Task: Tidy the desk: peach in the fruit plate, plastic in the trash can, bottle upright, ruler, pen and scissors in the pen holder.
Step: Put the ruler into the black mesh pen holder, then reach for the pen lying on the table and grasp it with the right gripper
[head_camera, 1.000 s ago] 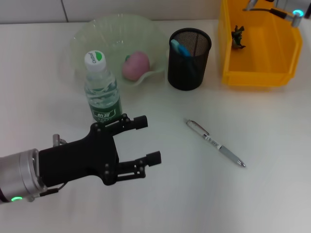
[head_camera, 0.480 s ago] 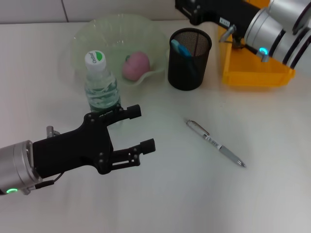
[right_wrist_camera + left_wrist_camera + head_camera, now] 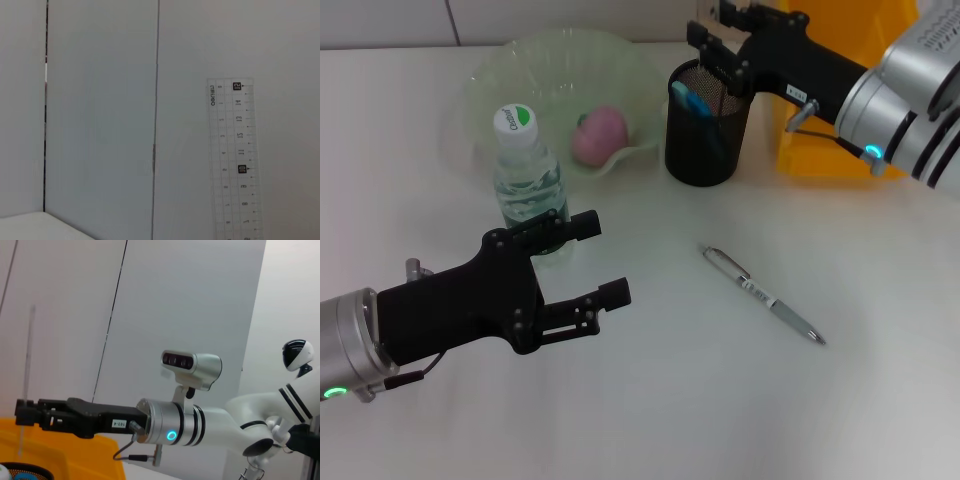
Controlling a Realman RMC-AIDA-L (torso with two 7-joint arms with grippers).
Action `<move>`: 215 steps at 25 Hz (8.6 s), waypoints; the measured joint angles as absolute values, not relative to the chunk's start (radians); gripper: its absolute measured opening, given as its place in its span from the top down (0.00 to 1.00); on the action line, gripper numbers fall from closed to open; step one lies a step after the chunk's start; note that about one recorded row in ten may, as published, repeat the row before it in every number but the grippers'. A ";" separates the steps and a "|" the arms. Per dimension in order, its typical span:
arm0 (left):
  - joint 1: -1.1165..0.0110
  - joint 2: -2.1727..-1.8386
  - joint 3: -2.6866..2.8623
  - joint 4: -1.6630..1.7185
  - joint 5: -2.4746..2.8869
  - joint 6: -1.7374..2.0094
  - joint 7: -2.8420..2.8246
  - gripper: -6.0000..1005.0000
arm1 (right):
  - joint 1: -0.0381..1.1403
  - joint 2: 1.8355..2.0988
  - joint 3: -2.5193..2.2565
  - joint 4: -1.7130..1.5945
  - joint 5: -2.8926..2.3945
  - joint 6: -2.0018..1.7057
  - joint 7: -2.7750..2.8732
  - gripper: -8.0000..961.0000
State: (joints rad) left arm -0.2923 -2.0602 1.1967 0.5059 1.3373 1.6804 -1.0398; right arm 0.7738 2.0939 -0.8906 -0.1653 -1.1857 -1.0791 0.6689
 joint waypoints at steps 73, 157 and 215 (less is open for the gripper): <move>-0.261 -2.062 1.196 0.519 1.347 1.729 -1.029 0.17 | 0.698 2.092 -1.183 -0.425 -1.188 -0.935 1.008 0.68; -0.234 -2.042 1.094 0.710 1.496 1.784 -1.176 0.17 | 0.659 2.077 -1.124 -1.576 -2.510 -1.800 2.667 0.22; -0.242 -2.039 1.089 0.703 1.555 1.756 -1.129 0.17 | 0.934 2.092 -1.647 -0.870 -2.558 -1.392 2.870 0.52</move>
State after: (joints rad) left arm -0.2424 -2.0390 1.0891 0.7025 1.5554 1.7559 -1.1289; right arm 0.9342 2.0924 -1.6471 -0.8697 -2.5579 -1.3921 2.8702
